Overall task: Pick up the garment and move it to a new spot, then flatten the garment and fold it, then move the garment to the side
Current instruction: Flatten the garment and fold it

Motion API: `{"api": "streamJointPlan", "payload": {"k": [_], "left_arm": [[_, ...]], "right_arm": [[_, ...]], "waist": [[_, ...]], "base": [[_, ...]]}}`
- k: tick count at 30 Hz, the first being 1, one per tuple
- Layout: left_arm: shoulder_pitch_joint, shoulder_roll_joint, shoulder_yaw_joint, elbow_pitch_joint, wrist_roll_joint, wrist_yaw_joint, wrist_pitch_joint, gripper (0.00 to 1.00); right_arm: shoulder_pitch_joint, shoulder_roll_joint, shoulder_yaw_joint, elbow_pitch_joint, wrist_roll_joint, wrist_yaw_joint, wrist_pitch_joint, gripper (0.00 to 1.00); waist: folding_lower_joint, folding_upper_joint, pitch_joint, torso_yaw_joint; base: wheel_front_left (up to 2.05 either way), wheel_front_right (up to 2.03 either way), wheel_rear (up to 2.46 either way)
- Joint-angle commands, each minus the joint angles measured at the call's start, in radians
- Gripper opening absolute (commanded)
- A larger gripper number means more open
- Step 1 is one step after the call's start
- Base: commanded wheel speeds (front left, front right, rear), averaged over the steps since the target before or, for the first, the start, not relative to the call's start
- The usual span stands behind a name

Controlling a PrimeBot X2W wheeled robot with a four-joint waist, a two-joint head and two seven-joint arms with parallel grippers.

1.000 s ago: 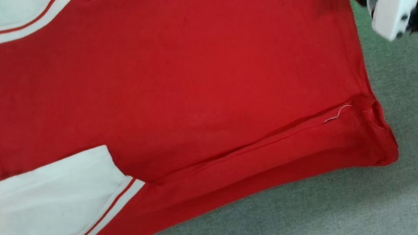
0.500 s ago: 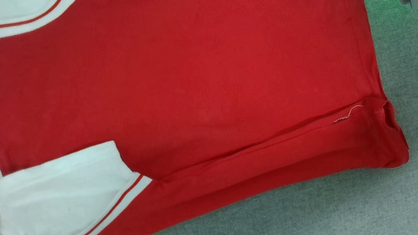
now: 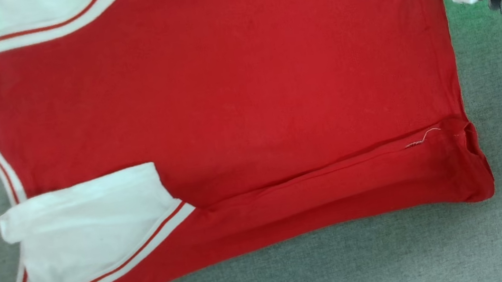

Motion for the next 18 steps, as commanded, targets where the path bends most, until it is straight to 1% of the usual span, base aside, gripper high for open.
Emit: {"api": "streamJointPlan", "payload": {"k": [1,6,12,15,18], "left_arm": [[0.005,0.003,0.005,0.000,-0.006,-0.006,-0.003,0.00],[0.017,0.004,0.021,-0.019,-0.044,-0.010,-0.013,0.00],[0.063,0.026,0.027,-0.075,-0.094,-0.012,0.020,0.00],[0.102,0.051,0.032,-0.128,-0.115,-0.013,0.035,0.00],[0.161,0.088,0.021,-0.197,-0.120,0.001,0.051,0.00]], "right_arm": [[0.015,-0.006,0.004,-0.001,0.002,-0.001,-0.004,0.00],[0.047,-0.061,0.040,-0.033,0.037,-0.001,-0.046,0.00],[0.094,-0.129,0.070,-0.077,0.071,-0.001,-0.075,0.00],[0.124,-0.159,0.080,-0.105,0.090,-0.001,-0.084,0.00],[0.167,-0.193,0.090,-0.145,0.113,-0.001,-0.081,0.00]], "waist": [[0.0000,0.0000,-0.023,0.018],[0.0000,0.0000,-0.078,0.056],[0.0000,0.0000,-0.152,0.099],[0.0000,0.0000,-0.190,0.116],[0.0000,0.0000,-0.225,0.135]], "base": [[0.00,0.00,0.00],[0.00,0.00,0.00],[0.00,0.00,0.00],[0.00,0.00,0.00],[0.00,0.00,0.00]]}}
